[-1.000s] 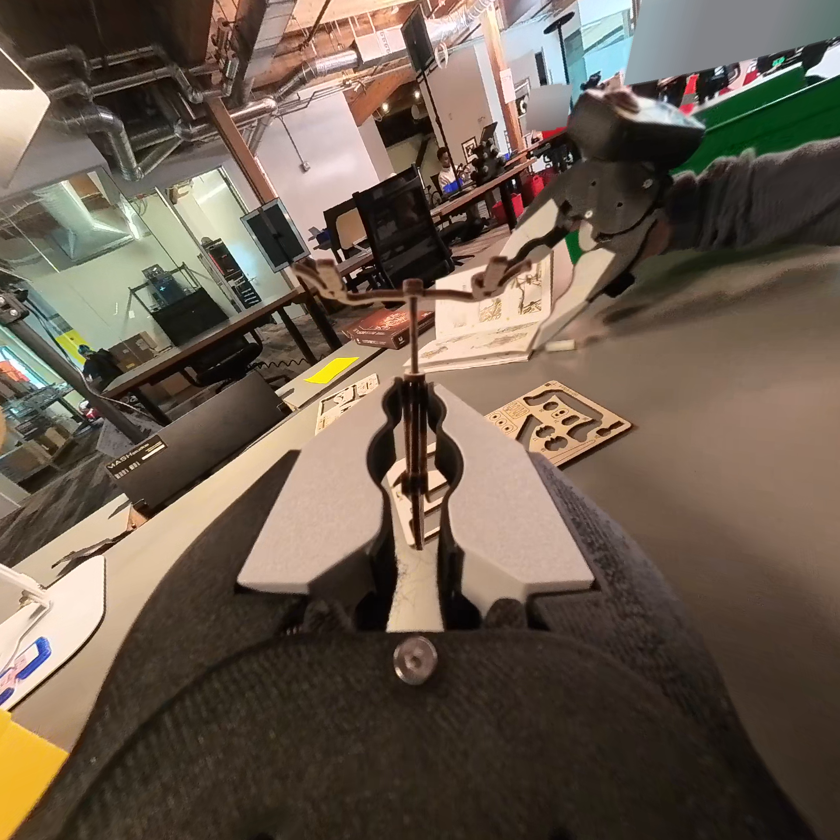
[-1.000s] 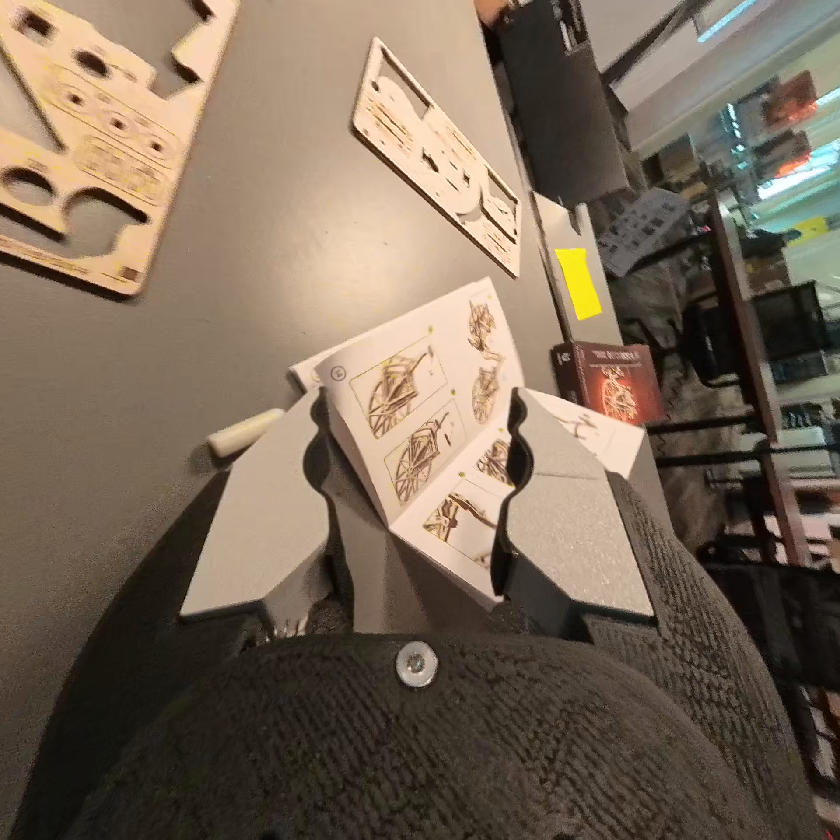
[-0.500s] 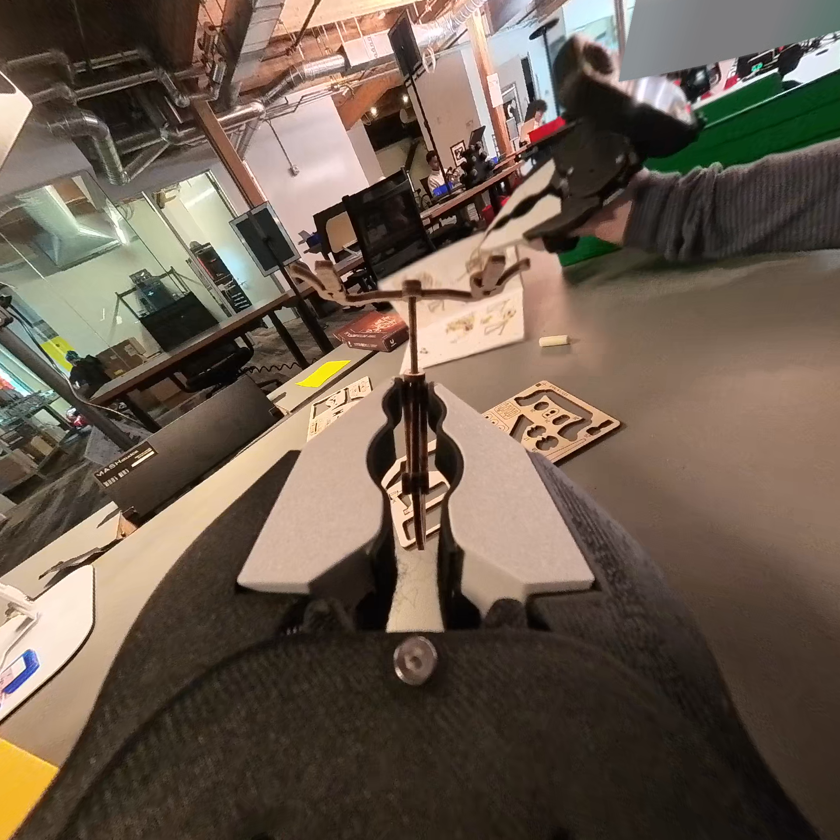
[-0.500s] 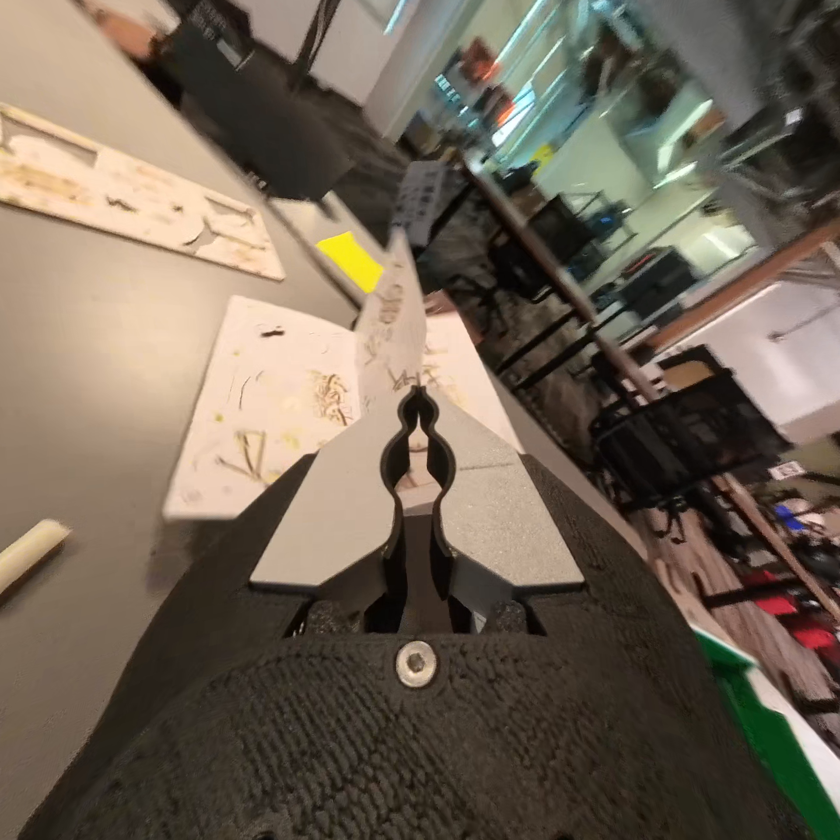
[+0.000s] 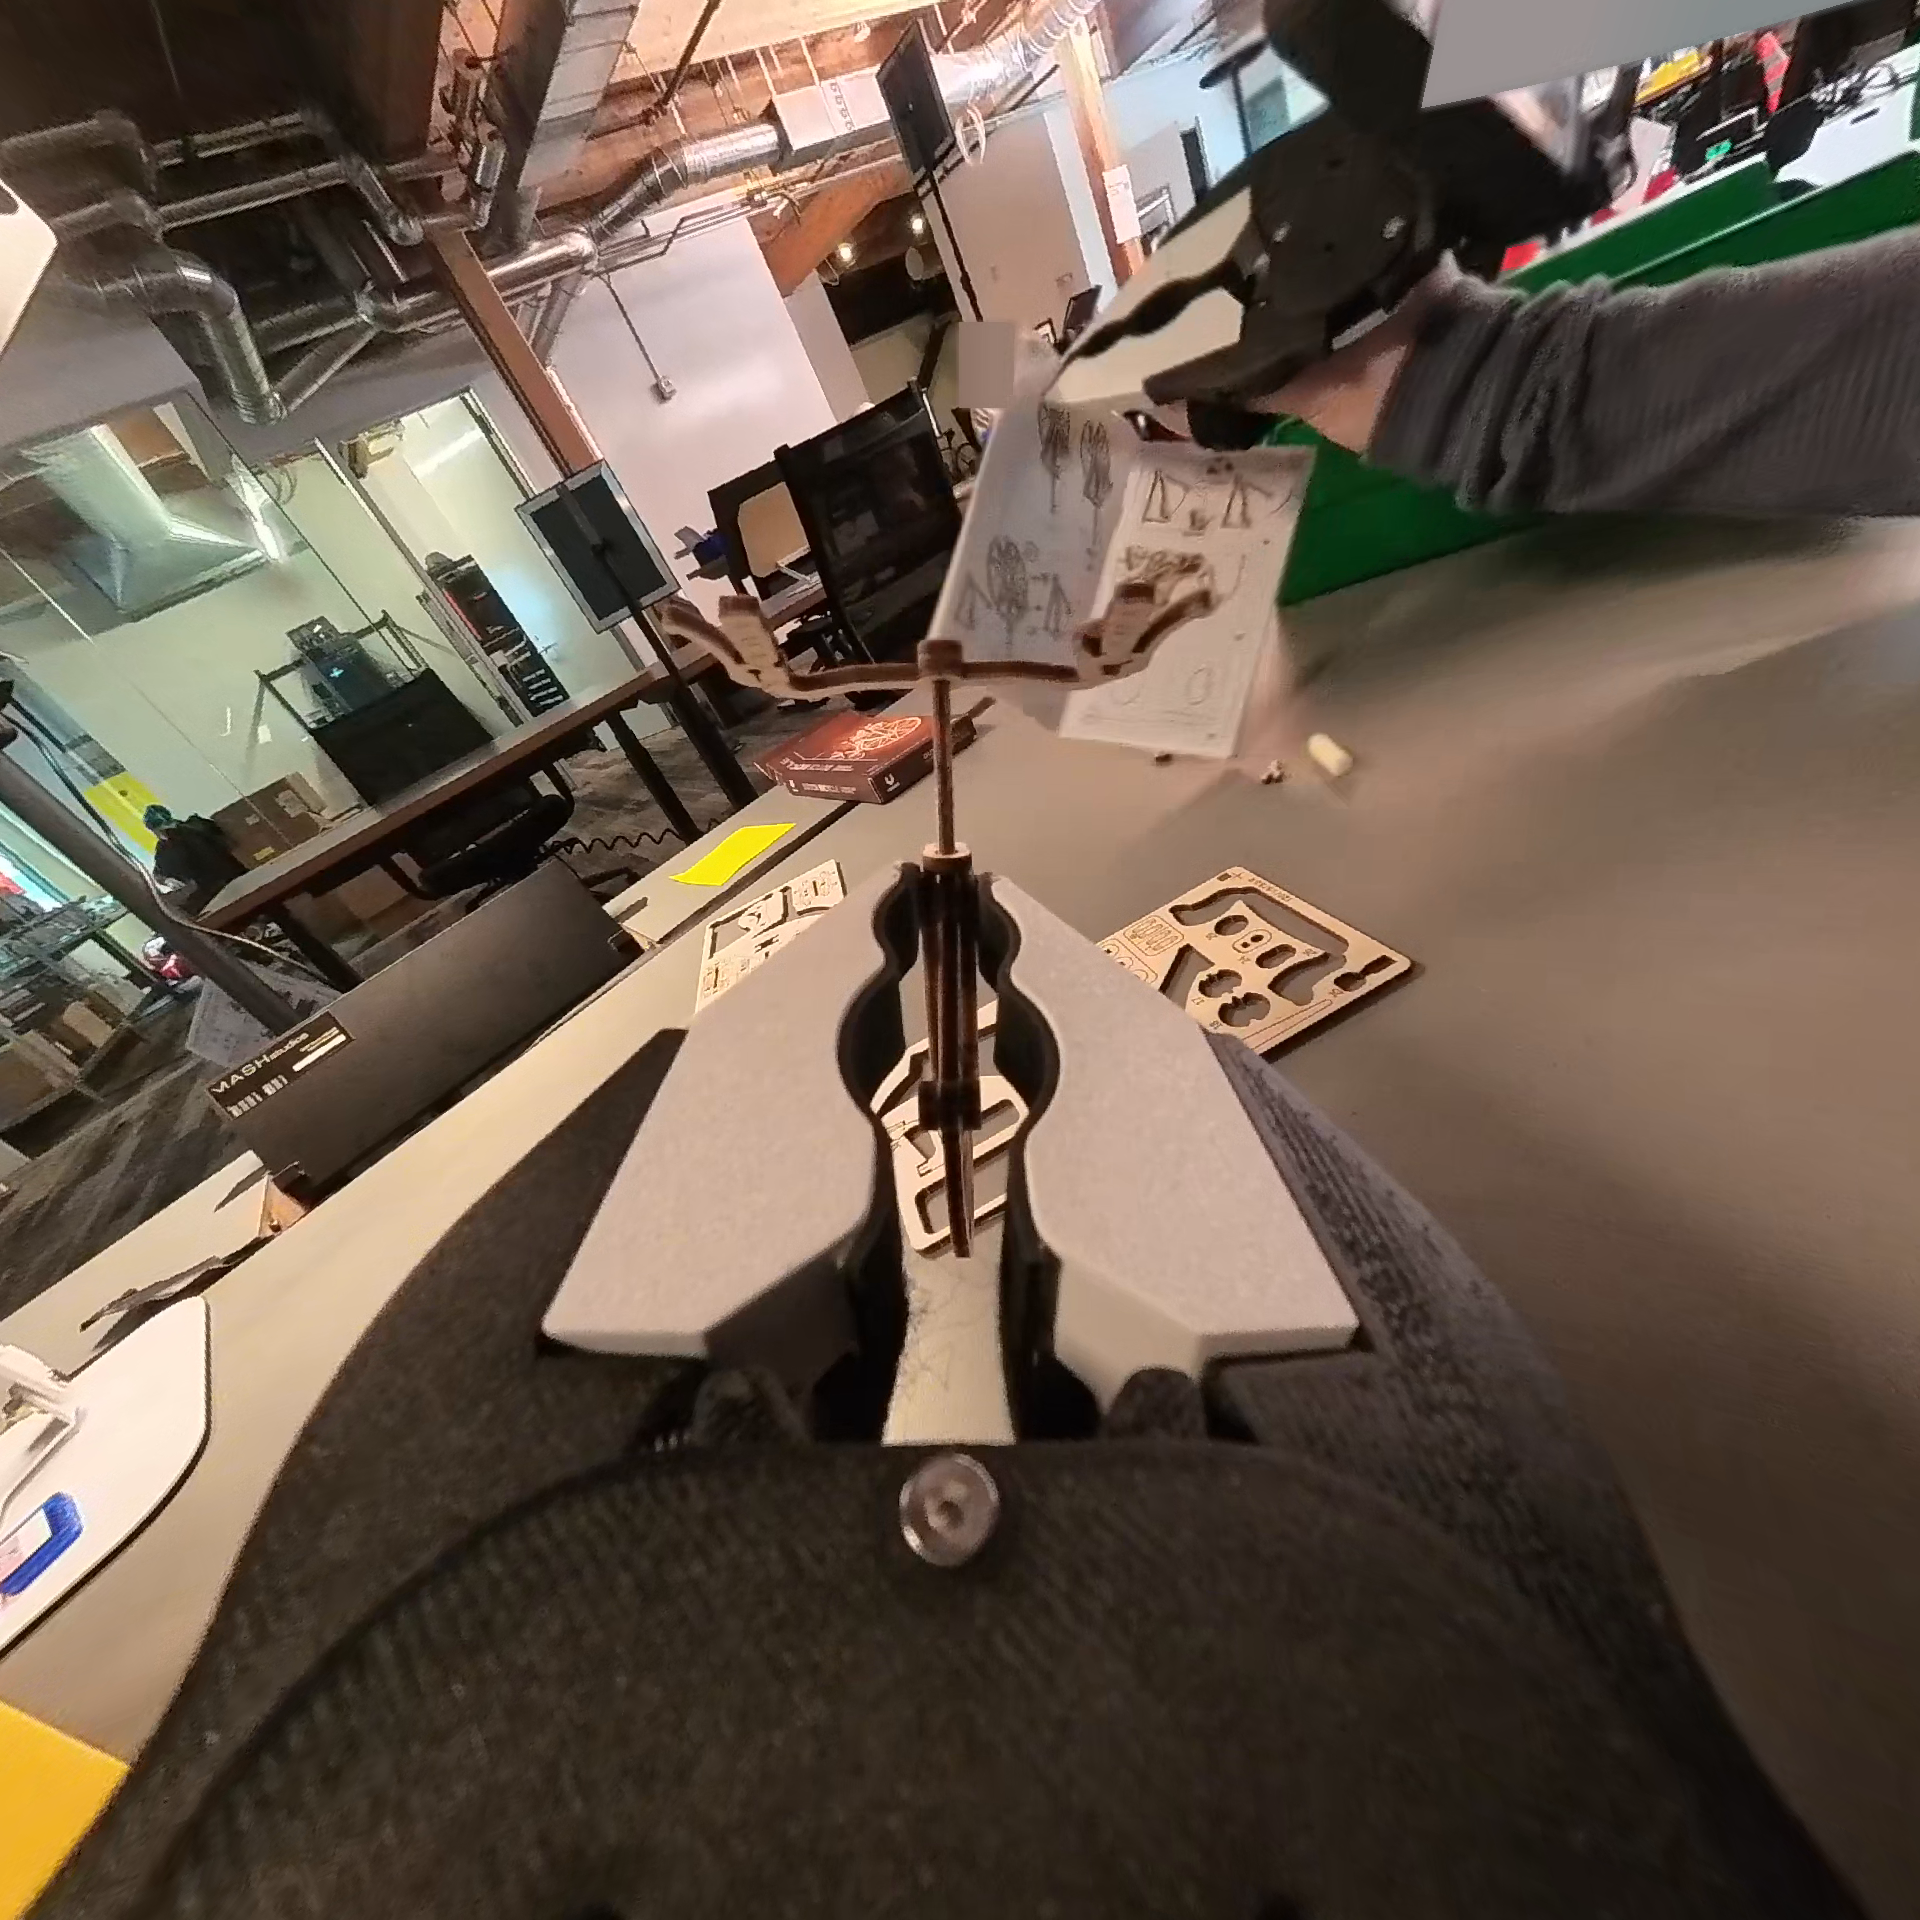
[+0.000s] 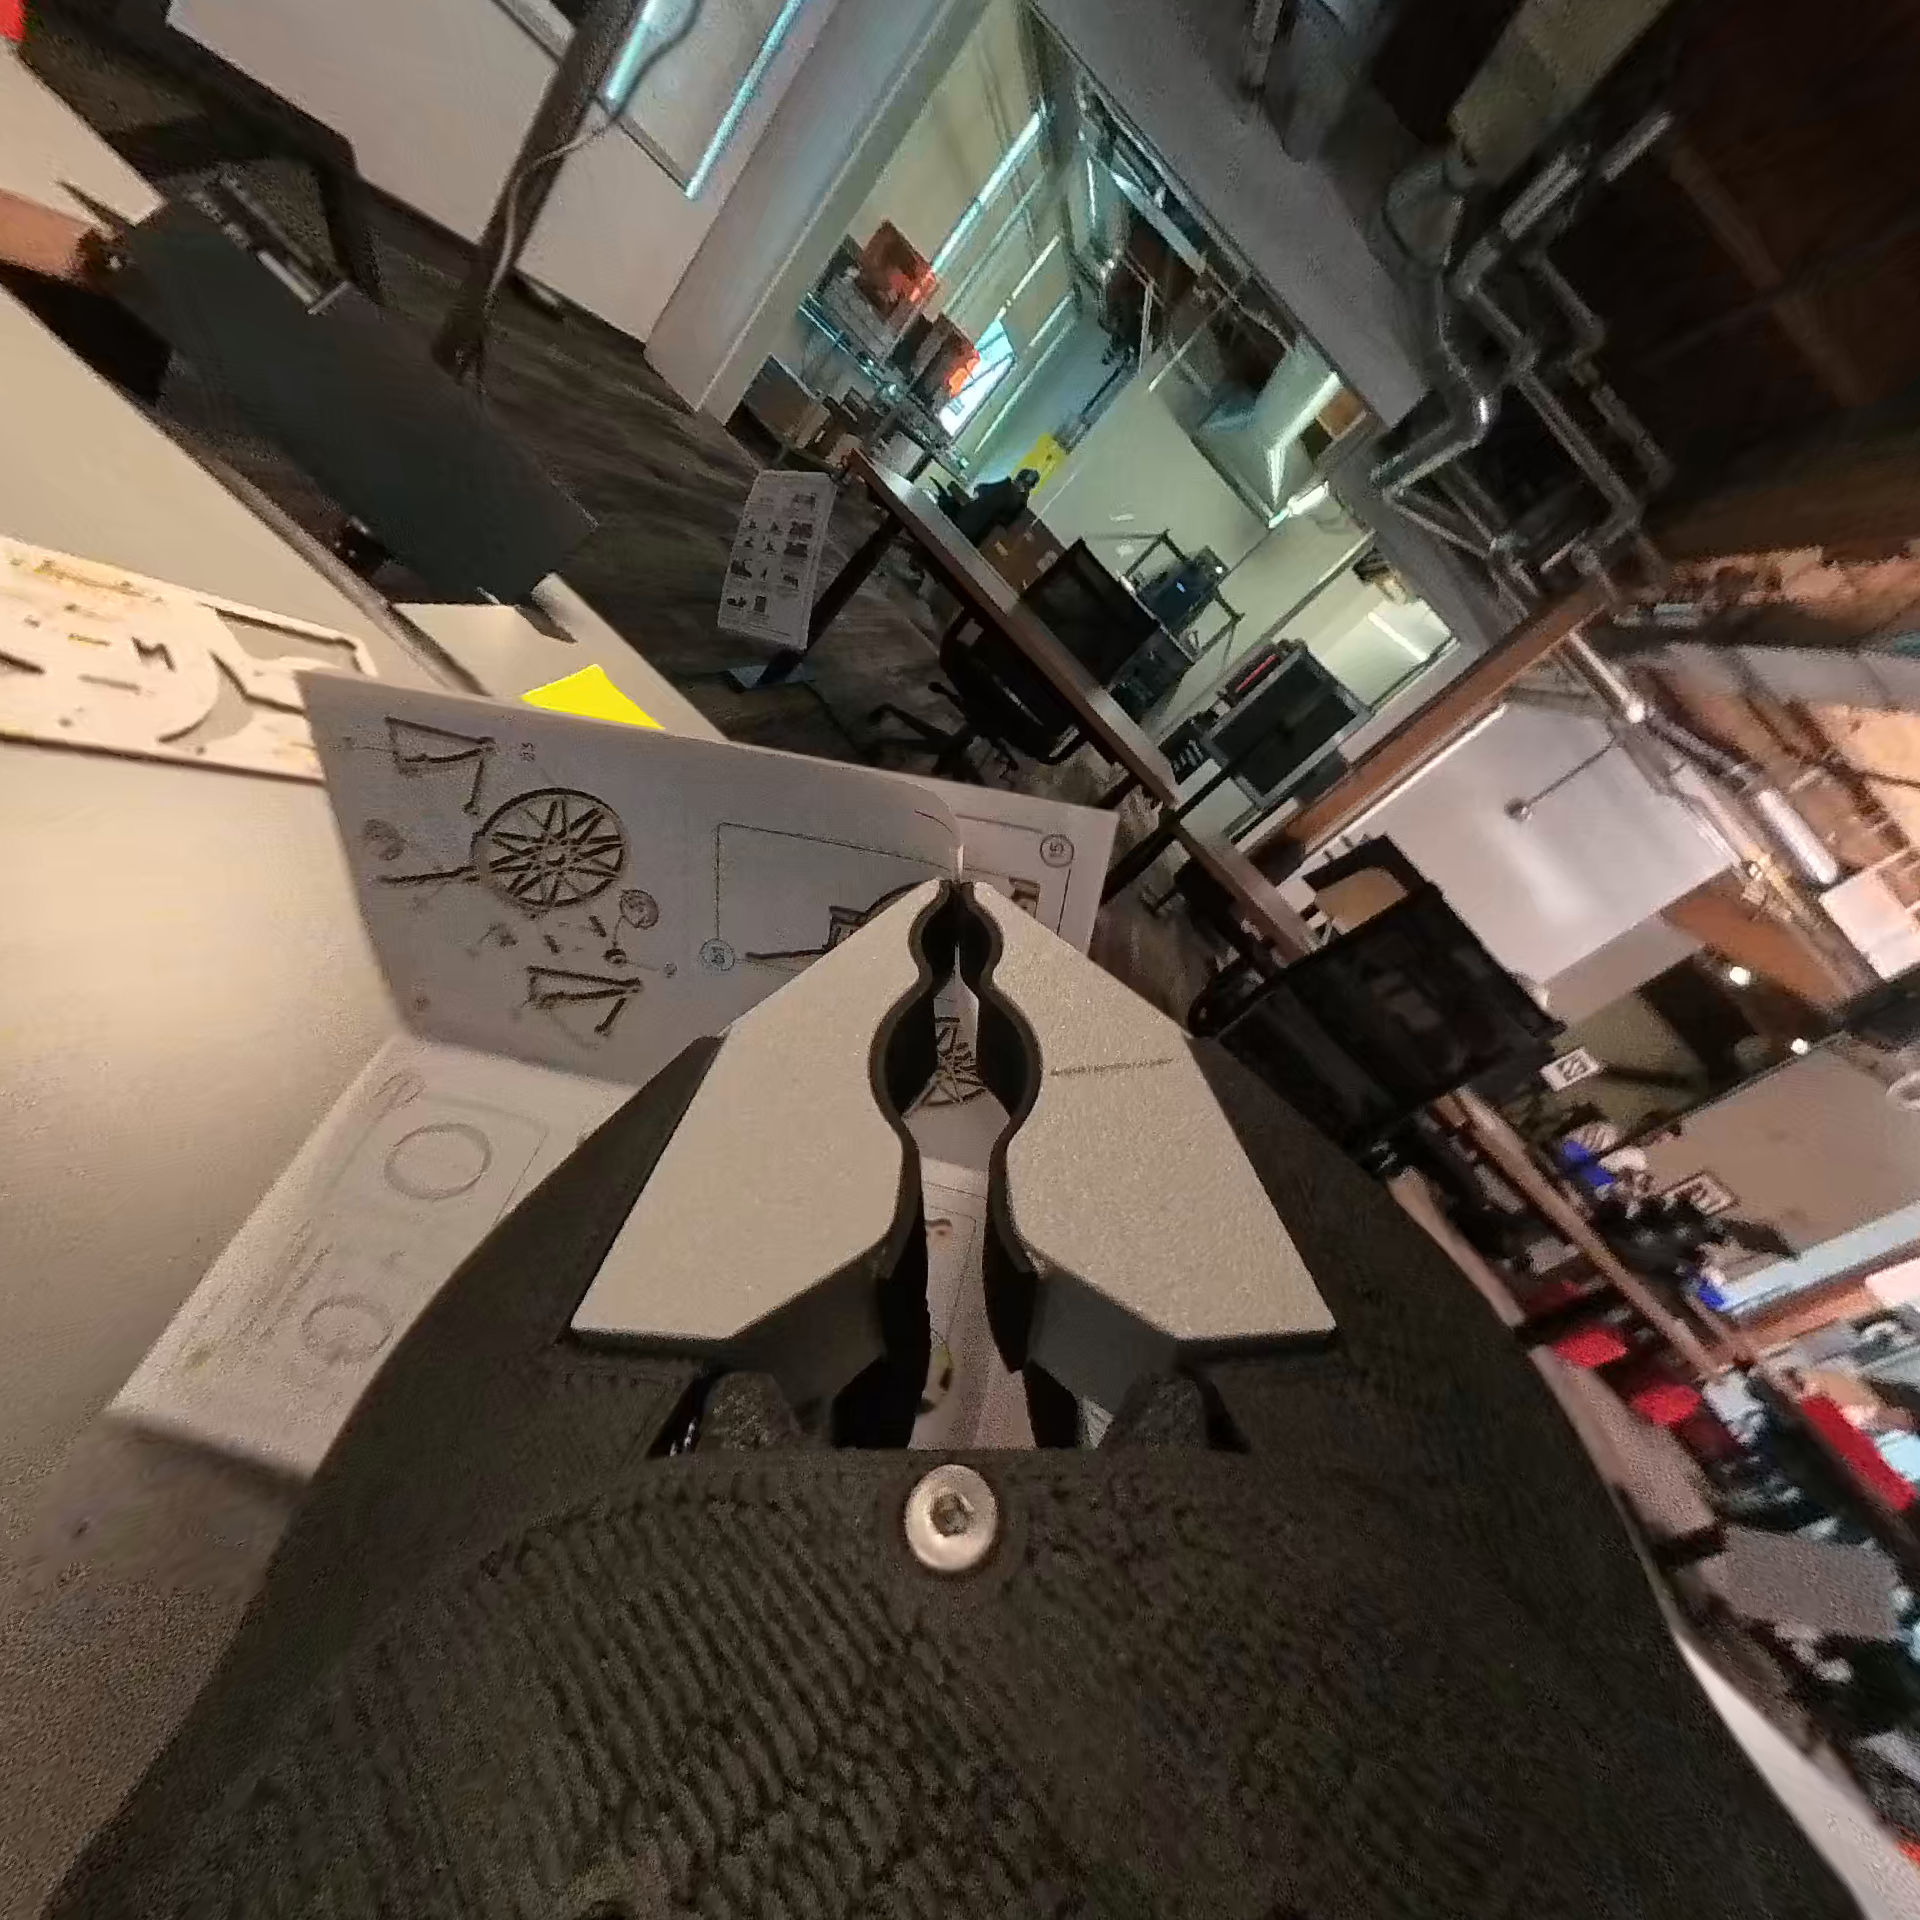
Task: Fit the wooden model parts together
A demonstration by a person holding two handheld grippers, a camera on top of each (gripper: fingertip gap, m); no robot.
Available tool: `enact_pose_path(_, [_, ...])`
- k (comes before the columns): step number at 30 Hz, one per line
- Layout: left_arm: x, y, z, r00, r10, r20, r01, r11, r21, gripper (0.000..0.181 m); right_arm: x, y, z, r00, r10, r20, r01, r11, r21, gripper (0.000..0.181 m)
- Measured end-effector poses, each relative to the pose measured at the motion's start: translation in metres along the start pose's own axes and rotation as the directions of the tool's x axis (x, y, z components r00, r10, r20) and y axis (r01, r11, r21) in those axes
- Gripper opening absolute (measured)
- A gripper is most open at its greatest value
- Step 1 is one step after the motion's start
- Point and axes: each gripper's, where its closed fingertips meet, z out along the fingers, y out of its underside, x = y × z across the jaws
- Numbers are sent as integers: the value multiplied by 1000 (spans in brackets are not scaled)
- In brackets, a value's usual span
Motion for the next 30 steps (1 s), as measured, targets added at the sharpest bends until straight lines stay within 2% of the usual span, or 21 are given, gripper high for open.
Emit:
enact_pose_path(3, [1, 0, 1, 1000, 1, -4, -1, 1000, -2, 9, 17, 7, 13, 995, 92, -29, -93, 995, -40, 0])
enact_pose_path(5, [1, 0, 0, 1000, 3, -3, -3, 1000, 0, 9, 25, 26, 27, 983, 176, -41, -180, 979, -97, 0])
enact_pose_path(8, [0, -1, 0, 1000, 0, -1, 0, 1000, 4, 9, 20, 63, 50, 938, 346, 1, -339, 919, -202, 0])
enact_pose_path(10, [0, 0, 0, 1000, -5, -1, 5, 1000, 5, 9, 6, 83, 58, 905, 422, 61, -392, 880, -267, 0])
enact_pose_path(11, [0, 0, 0, 1000, -9, -2, 9, 1000, 4, 9, -3, 87, 59, 885, 452, 109, -405, 865, -297, 11])
enact_pose_path(12, [0, 0, 0, 1000, -12, -5, 12, 1000, 4, 9, -8, 86, 56, 869, 472, 149, -415, 859, -300, 30])
enact_pose_path(13, [0, 0, 0, 1000, -15, -7, 15, 1000, 3, 9, -8, 80, 52, 866, 471, 168, -421, 868, -263, 50])
enact_pose_path(14, [1, 0, 0, 1000, -18, -10, 18, 1000, 3, 9, -5, 70, 45, 877, 443, 185, -410, 891, -195, 55])
enact_pose_path(15, [1, 0, 0, 1000, -20, -14, 20, 1000, 3, 9, -7, 56, 34, 891, 389, 234, -372, 921, -114, 51])
enact_pose_path(16, [2, 0, 0, 1000, -21, -17, 21, 1000, 3, 9, -20, 40, 20, 887, 305, 346, -315, 949, -29, 37])
enact_pose_path(17, [2, 0, 0, 1000, -20, -19, 21, 1000, 4, 9, -47, 25, -1, 831, 193, 523, -257, 965, 53, 23])
enact_pose_path(18, [2, 0, 0, 1000, -20, -21, 20, 1000, 4, 9, -80, 16, -28, 705, 90, 703, -222, 970, 98, 19])
enact_pose_path(19, [3, 0, 1, 1000, -20, -24, 20, 1000, 5, 9, -109, 18, -52, 555, 50, 830, -197, 978, 73, 20])
enact_pose_path(20, [3, 0, 1, 999, -21, -28, 22, 1000, 5, 9, -130, 27, -69, 424, 57, 904, -153, 988, 9, 25])
enact_pose_path(21, [4, 0, 2, 999, -23, -32, 23, 1000, 5, 9, -146, 37, -80, 334, 66, 940, -91, 995, -38, 24])
enact_pose_path(22, [5, 0, 2, 999, -23, -36, 23, 1000, 4, 9, -157, 45, -86, 286, 50, 957, -39, 998, -41, 21])
enact_pose_path(24, [6, 1, 3, 999, -21, -41, 21, 1000, 0, 9, -170, 51, -92, 237, 3, 971, 1, 1000, -3, 16])
enact_pose_path(30, [4, 2, 2, 999, -30, -33, 30, 1000, -2, 9, -175, 65, -100, 81, 68, 994, 70, 995, -74, 15])
